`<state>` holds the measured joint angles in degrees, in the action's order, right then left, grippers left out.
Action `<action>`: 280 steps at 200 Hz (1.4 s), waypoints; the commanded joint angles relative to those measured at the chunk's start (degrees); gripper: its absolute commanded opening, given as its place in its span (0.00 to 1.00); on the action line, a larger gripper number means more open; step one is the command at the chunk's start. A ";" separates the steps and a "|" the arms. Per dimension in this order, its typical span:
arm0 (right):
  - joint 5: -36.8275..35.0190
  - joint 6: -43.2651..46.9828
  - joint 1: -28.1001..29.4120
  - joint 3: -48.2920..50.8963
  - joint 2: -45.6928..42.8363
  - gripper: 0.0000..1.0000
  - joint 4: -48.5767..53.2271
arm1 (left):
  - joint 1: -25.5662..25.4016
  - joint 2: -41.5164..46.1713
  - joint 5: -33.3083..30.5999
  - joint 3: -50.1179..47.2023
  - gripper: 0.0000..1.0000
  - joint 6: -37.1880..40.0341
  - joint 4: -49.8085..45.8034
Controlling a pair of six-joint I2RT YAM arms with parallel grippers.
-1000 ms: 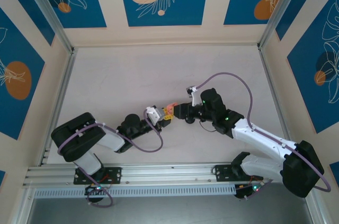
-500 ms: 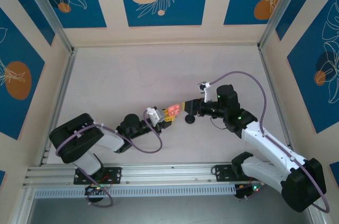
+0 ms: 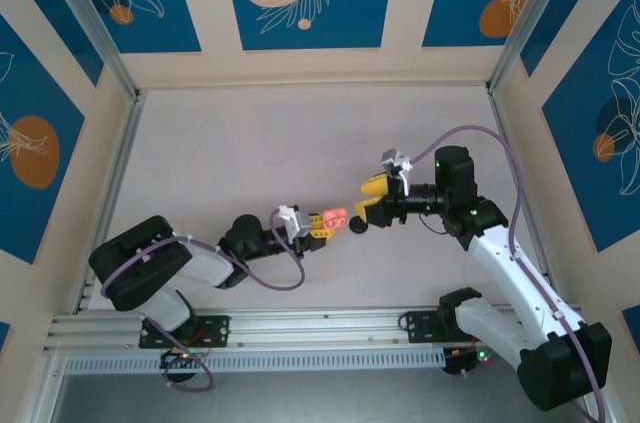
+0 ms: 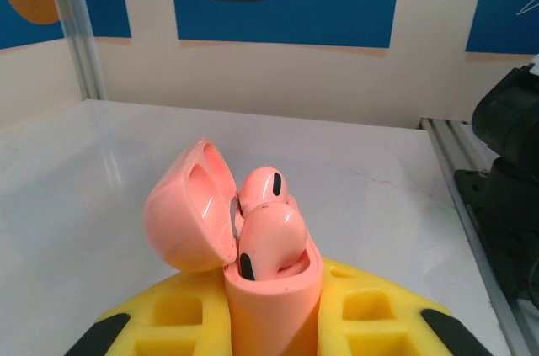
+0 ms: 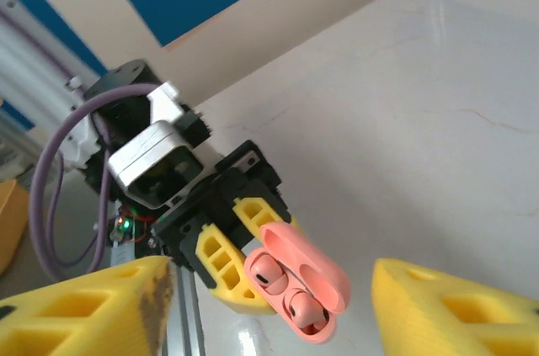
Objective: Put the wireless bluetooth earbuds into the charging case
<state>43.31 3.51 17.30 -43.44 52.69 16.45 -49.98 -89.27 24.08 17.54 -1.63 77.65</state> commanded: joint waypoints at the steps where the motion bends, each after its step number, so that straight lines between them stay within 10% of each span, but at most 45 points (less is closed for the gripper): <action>1: 6.62 17.34 -0.22 -2.85 0.55 0.76 9.60 | -0.87 0.96 3.57 1.36 0.09 -1.02 2.95; 56: -5.47 38.85 5.94 -10.05 6.24 0.77 23.86 | -0.83 1.74 4.12 1.36 0.09 -0.92 2.95; 185: -14.75 45.99 15.55 -15.36 20.77 0.74 31.02 | -1.13 2.55 3.26 1.50 0.09 -1.10 2.95; 280: -14.28 42.02 10.23 -9.80 4.24 0.62 25.29 | -1.29 2.75 1.62 1.18 0.09 -0.68 2.86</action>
<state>28.14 48.03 30.81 -56.42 61.67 45.36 -50.76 -87.79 26.02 17.65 -1.63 78.04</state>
